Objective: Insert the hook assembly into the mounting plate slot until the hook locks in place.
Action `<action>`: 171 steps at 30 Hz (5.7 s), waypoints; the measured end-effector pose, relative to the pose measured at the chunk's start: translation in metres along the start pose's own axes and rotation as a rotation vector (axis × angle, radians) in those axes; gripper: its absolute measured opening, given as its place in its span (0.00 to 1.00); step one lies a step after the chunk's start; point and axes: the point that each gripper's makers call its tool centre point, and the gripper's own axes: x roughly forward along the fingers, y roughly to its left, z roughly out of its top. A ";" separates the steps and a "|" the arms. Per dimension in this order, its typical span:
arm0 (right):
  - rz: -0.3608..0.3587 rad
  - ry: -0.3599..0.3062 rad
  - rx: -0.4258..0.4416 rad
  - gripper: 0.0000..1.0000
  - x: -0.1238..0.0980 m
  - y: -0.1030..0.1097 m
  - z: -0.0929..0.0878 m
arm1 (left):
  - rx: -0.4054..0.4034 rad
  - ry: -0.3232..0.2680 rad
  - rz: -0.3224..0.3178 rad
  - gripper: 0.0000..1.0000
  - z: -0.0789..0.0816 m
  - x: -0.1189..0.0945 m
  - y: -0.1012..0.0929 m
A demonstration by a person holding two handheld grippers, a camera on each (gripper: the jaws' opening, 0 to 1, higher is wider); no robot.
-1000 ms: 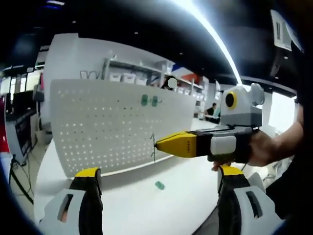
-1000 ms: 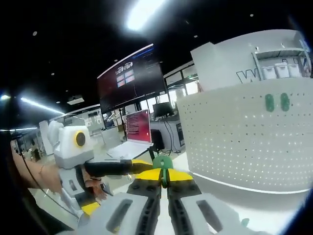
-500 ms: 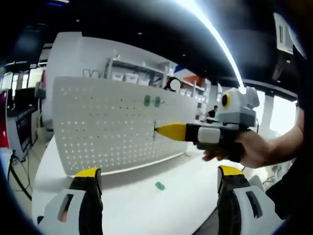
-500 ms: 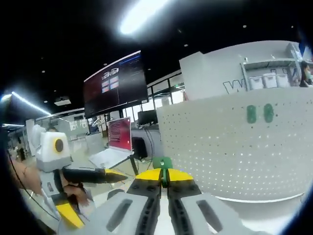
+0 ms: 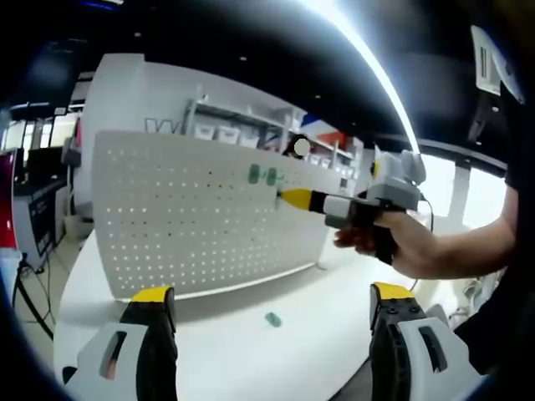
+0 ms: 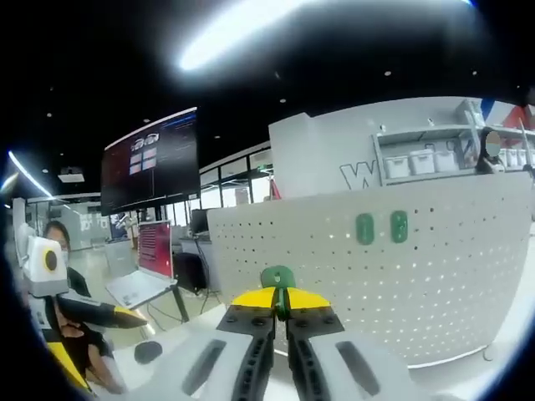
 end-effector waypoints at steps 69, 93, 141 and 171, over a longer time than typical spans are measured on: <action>-0.348 -0.115 -0.037 0.00 0.031 -0.171 0.037 | -0.084 0.004 0.048 0.95 0.000 0.000 0.029; -0.410 -0.198 -0.025 0.00 0.038 -0.188 0.050 | -0.081 0.018 0.077 0.93 -0.004 0.000 0.038; -0.336 -0.248 0.045 0.34 0.007 -0.163 0.090 | -0.111 0.055 0.167 0.99 -0.037 -0.024 0.045; -0.076 0.259 0.043 0.62 -0.094 -0.063 -0.073 | -0.155 0.060 0.231 1.00 -0.037 -0.054 0.031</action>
